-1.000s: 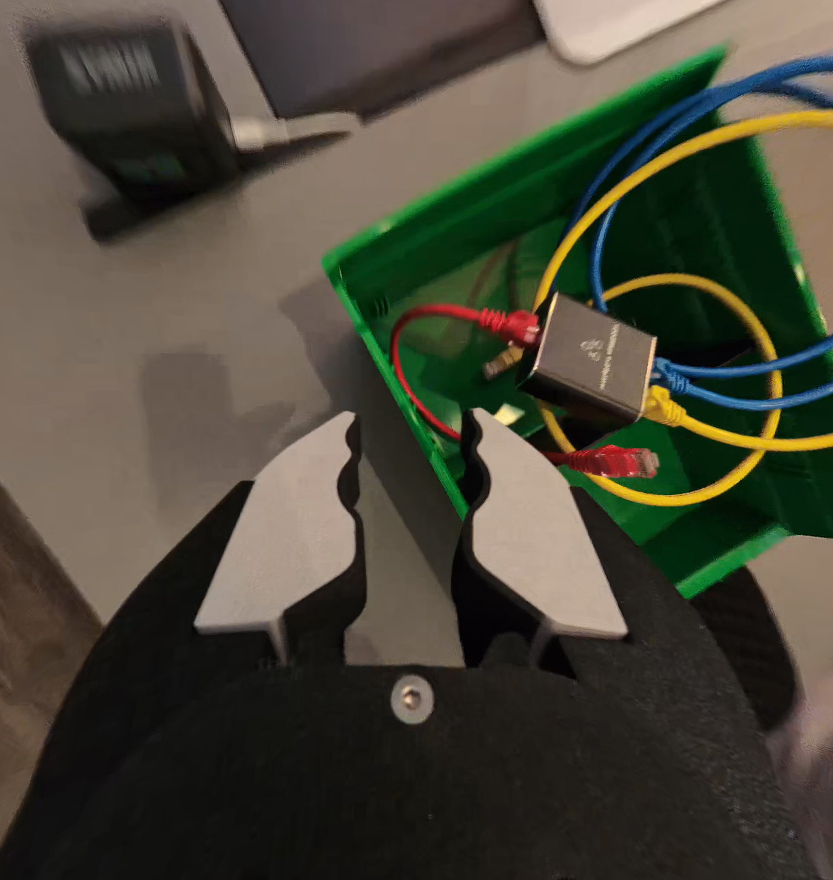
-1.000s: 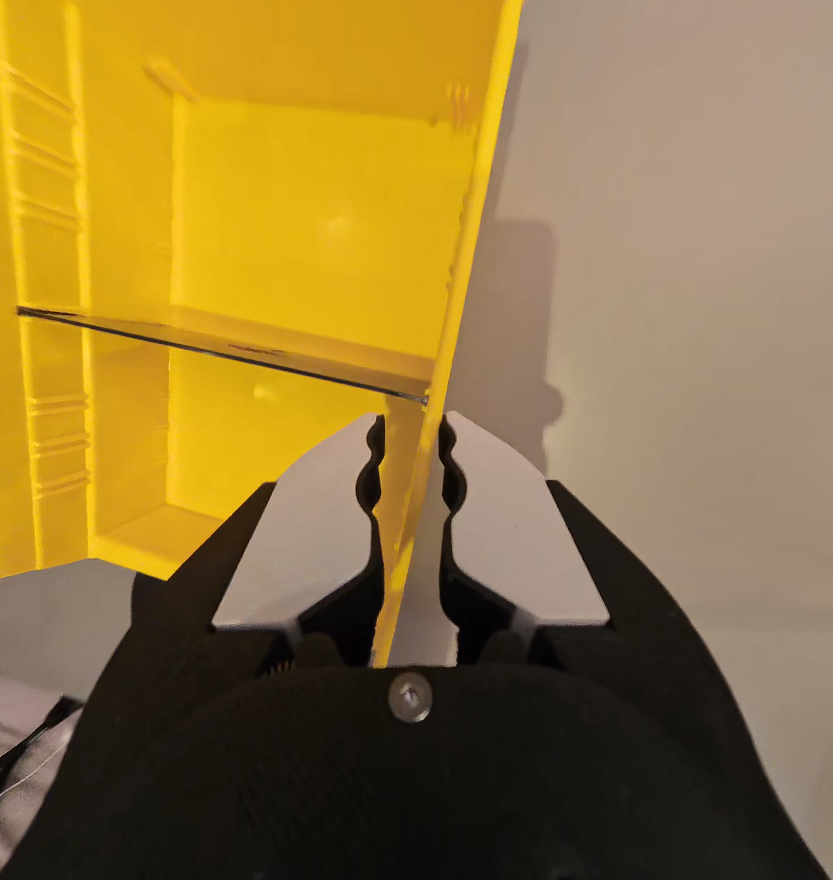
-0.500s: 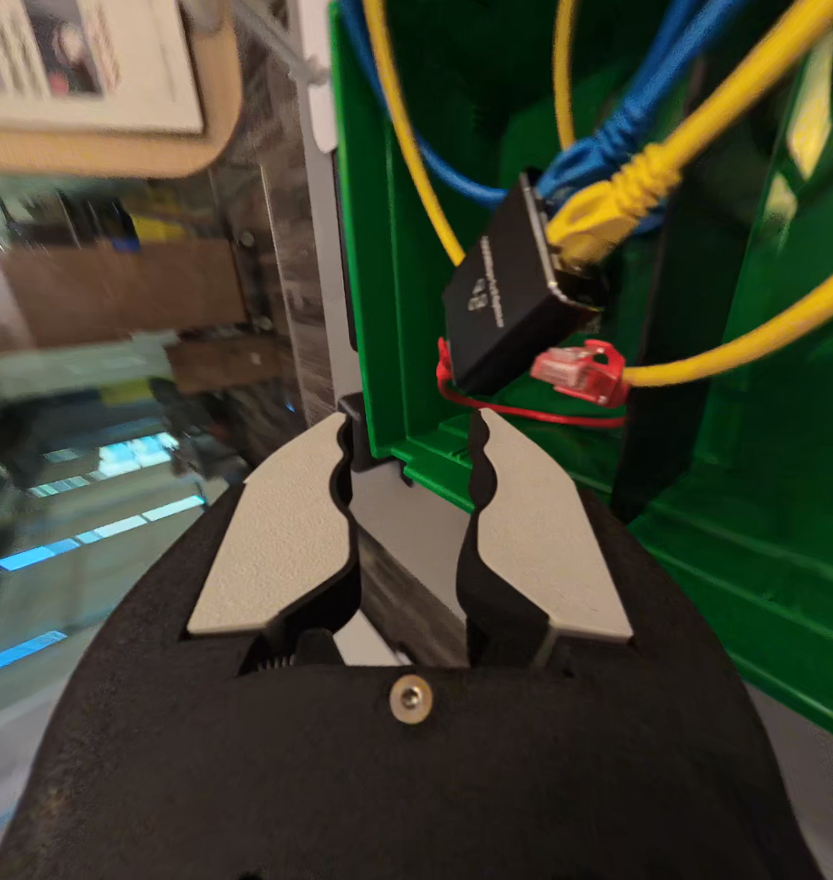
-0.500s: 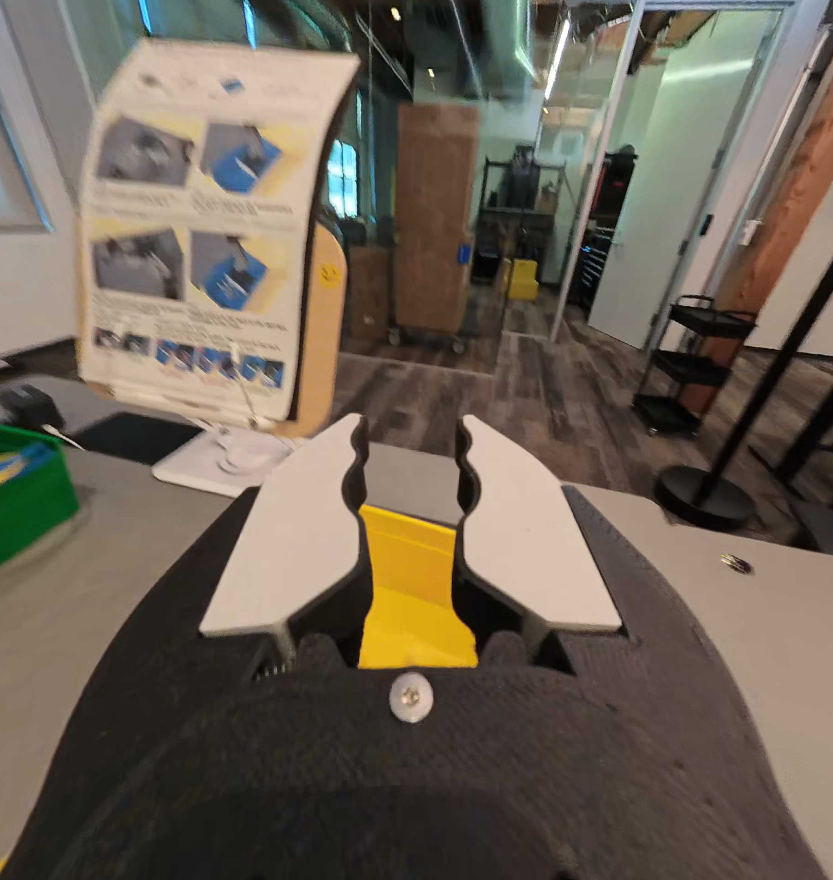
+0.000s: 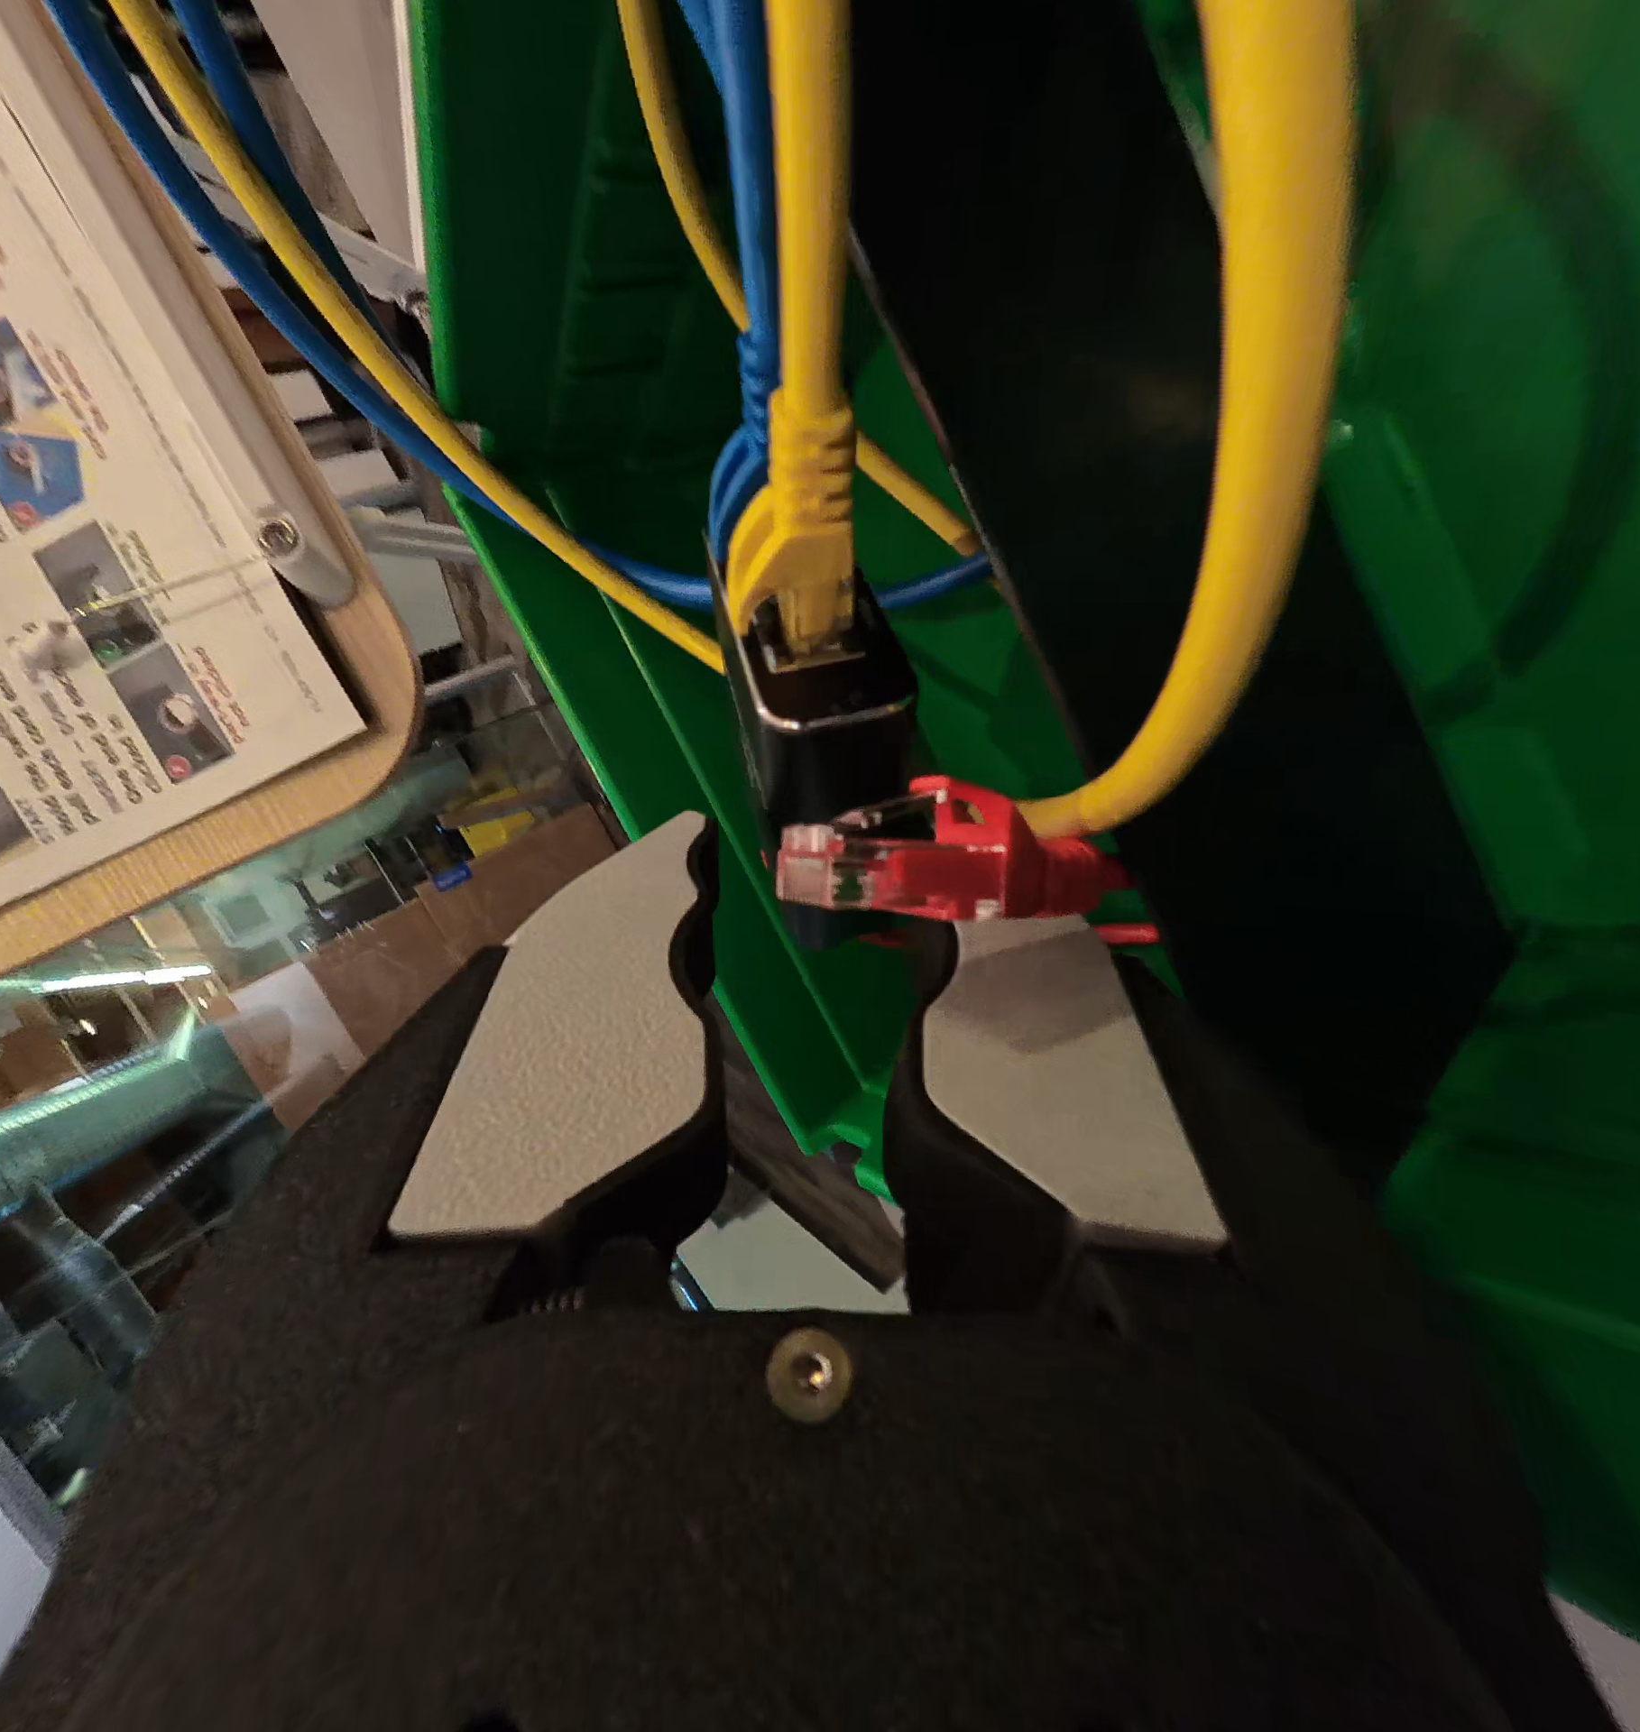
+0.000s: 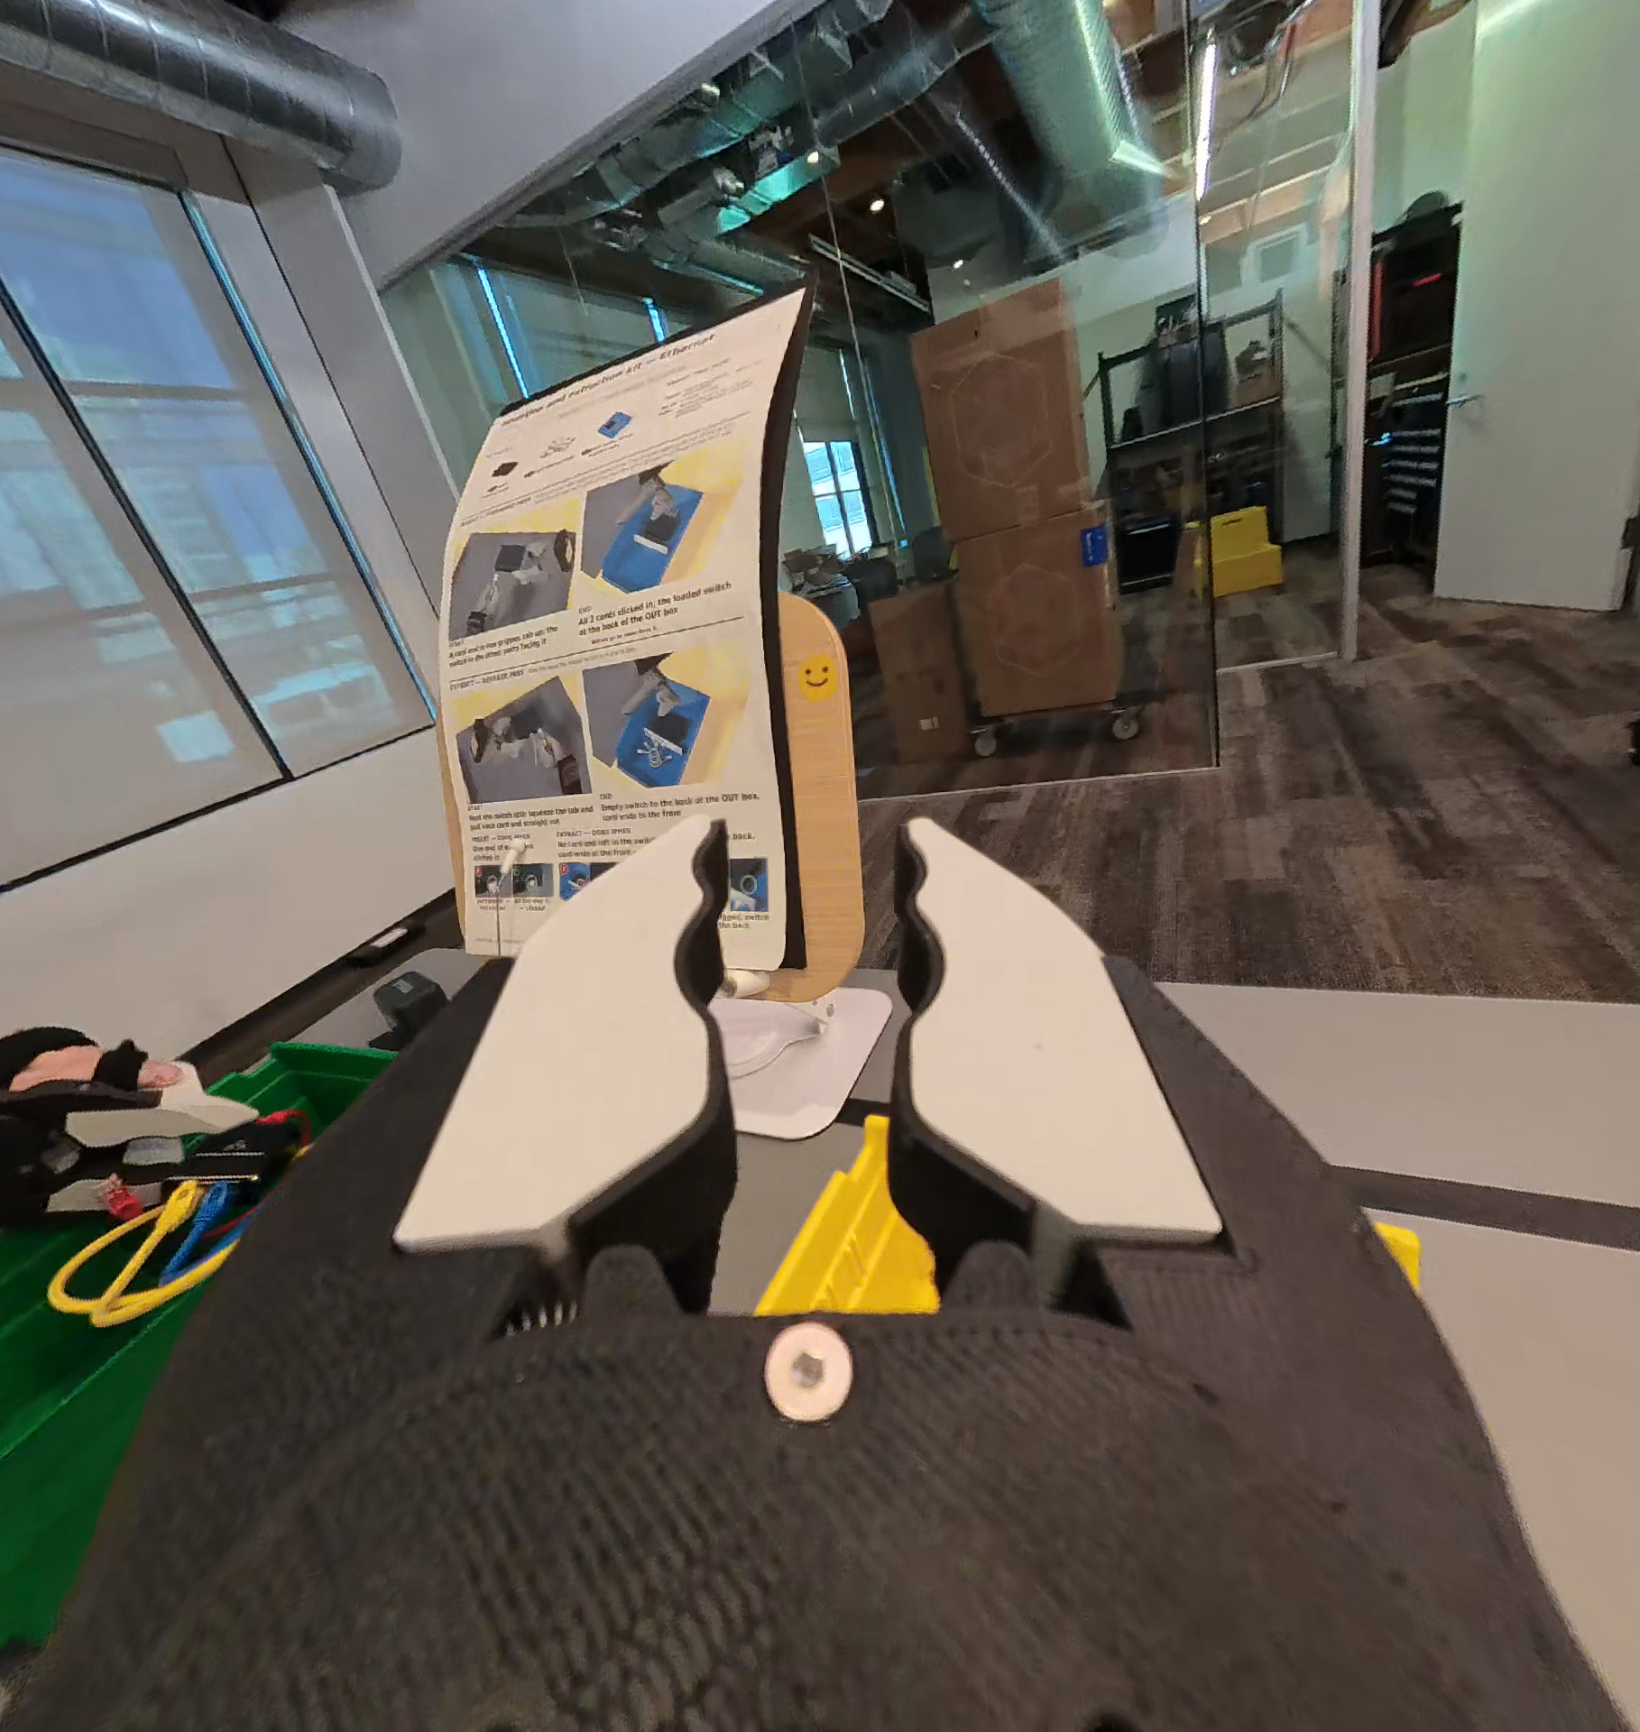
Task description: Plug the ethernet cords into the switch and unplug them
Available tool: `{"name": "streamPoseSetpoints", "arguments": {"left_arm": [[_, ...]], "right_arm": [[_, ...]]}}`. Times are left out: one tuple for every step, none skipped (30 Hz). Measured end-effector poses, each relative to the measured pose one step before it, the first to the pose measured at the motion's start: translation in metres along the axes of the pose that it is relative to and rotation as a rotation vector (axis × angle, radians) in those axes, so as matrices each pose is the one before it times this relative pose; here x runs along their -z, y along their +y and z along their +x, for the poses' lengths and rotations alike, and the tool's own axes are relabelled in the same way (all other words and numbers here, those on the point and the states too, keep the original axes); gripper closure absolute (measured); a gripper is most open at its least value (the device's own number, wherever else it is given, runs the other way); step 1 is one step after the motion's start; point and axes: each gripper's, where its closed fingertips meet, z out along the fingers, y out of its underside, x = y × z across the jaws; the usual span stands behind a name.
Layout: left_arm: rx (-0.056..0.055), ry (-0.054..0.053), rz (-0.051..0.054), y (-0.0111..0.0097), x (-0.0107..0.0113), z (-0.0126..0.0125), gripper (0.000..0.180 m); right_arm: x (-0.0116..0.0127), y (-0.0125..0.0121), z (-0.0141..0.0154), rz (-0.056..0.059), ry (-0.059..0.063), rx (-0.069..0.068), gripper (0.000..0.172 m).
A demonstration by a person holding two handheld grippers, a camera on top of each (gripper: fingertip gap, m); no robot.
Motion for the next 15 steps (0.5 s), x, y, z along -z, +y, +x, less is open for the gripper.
{"name": "streamPoseSetpoints", "arguments": {"left_arm": [[-0.0182, -0.0015, 0.0146, -0.00172, -0.00176, -0.00007, 0.148], [-0.0254, 0.0016, 0.0098, -0.00103, -0.00255, 0.00088, 0.151], [-0.0293, -0.0051, -0.0021, -0.00001, -0.00355, 0.00046, 0.152], [-0.0321, -0.0106, -0.0149, 0.00133, -0.00395, -0.00029, 0.151], [-0.0278, -0.0102, -0.0181, 0.00130, -0.00309, -0.00136, 0.151], [-0.0083, -0.0100, -0.0183, 0.00082, -0.00219, -0.00227, 0.151], [0.0100, -0.0099, -0.0172, 0.00070, -0.00168, -0.00229, 0.152], [0.0179, -0.0070, -0.0111, 0.00008, -0.00081, -0.00180, 0.152], [0.0190, -0.0030, -0.0094, -0.00001, 0.00027, -0.00166, 0.150], [0.0182, -0.0075, -0.0220, 0.00185, 0.00101, -0.00268, 0.150], [0.0237, -0.0108, -0.0232, 0.00218, 0.00202, -0.00384, 0.154], [0.0342, -0.0063, -0.0047, 0.00024, 0.00336, -0.00429, 0.154], [0.0380, -0.0050, 0.0017, -0.00042, 0.00462, -0.00522, 0.155], [0.0330, -0.0112, -0.0062, 0.00067, 0.00521, -0.00685, 0.155], [0.0268, -0.0111, -0.0098, 0.00119, 0.00565, -0.00758, 0.156]], "right_arm": [[-0.00307, -0.00063, 0.00048, -0.0086, 0.0024, -0.0003, 0.137], [-0.00260, -0.00108, 0.00040, -0.0034, 0.0031, 0.0012, 0.137], [-0.00191, -0.00143, -0.00015, 0.0056, 0.0001, -0.0018, 0.137], [-0.00139, -0.00150, -0.00099, 0.0132, -0.0049, -0.0075, 0.137], [-0.00106, -0.00024, -0.00145, 0.0135, -0.0098, -0.0116, 0.137], [-0.00120, 0.00155, -0.00106, 0.0070, -0.0097, -0.0124, 0.138], [-0.00167, 0.00316, -0.00032, -0.0022, -0.0069, -0.0088, 0.139], [-0.00211, 0.00488, 0.00029, -0.0162, -0.0050, -0.0020, 0.139], [-0.00226, 0.00633, 0.00081, -0.0295, -0.0004, 0.0024, 0.138], [-0.00241, 0.00653, 0.00082, -0.0333, 0.0009, 0.0048, 0.139], [-0.00270, 0.00545, -0.00109, -0.0285, -0.0063, 0.0074, 0.139], [-0.00308, 0.00389, -0.00308, -0.0177, -0.0132, 0.0074, 0.140], [-0.00374, 0.00308, -0.00549, -0.0151, -0.0215, 0.0094, 0.141], [-0.00437, 0.00306, -0.00773, -0.0166, -0.0282, 0.0126, 0.141], [-0.00529, 0.00320, -0.01040, -0.0192, -0.0365, 0.0167, 0.141]]}}
